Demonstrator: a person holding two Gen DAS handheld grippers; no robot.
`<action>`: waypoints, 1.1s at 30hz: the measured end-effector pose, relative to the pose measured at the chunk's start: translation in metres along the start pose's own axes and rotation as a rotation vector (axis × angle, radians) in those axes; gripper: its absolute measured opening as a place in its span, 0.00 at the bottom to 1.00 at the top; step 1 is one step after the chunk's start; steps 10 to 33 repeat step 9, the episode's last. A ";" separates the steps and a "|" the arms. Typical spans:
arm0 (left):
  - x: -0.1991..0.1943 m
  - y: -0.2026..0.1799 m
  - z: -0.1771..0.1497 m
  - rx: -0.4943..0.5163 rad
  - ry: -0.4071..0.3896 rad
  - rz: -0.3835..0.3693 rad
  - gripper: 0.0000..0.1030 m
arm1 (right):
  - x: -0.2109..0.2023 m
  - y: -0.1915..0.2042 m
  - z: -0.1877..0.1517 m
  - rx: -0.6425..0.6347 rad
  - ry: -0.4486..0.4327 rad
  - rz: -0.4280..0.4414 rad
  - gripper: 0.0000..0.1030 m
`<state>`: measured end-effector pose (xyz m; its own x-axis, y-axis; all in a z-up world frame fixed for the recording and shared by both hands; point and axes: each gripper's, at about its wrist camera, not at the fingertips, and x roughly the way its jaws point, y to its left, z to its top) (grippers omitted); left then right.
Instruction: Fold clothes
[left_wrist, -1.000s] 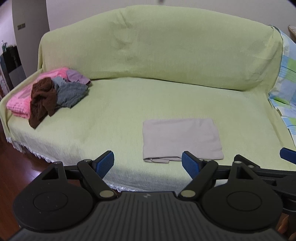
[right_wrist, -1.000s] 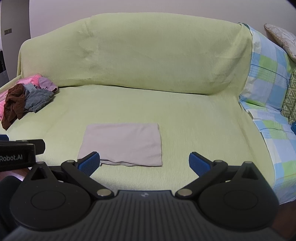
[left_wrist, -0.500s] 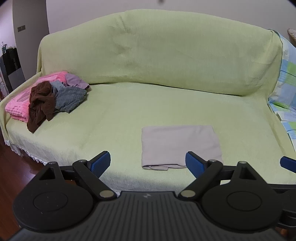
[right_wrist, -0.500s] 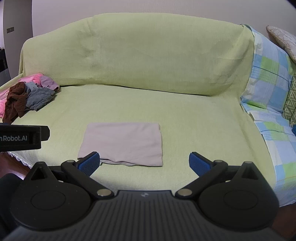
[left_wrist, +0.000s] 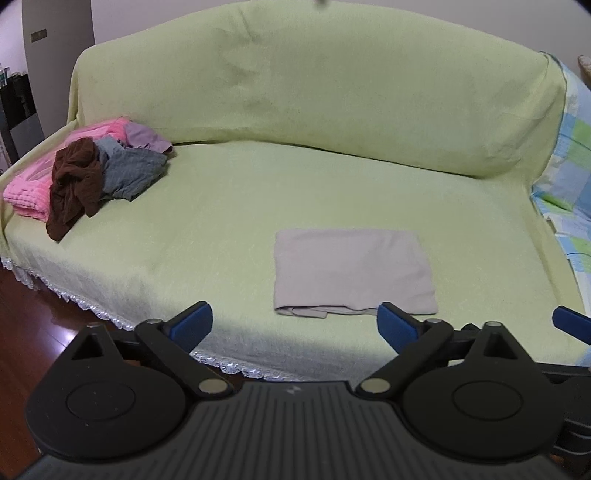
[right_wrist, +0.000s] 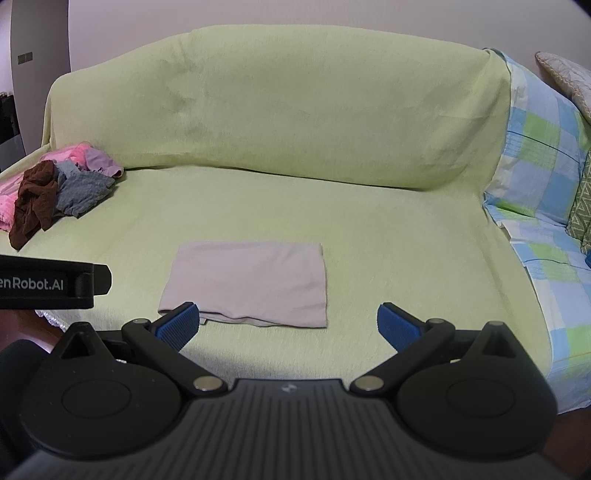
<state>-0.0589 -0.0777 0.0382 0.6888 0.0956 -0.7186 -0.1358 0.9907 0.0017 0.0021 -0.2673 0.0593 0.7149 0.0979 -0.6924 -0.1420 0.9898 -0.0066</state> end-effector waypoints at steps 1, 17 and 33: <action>0.000 0.000 0.000 0.003 -0.007 -0.011 0.97 | 0.001 0.001 0.000 -0.003 0.004 0.001 0.99; -0.001 0.000 -0.001 0.011 -0.063 0.001 0.97 | 0.003 0.005 -0.002 -0.014 0.011 0.001 0.99; -0.001 0.000 -0.001 0.011 -0.063 0.001 0.97 | 0.003 0.005 -0.002 -0.014 0.011 0.001 0.99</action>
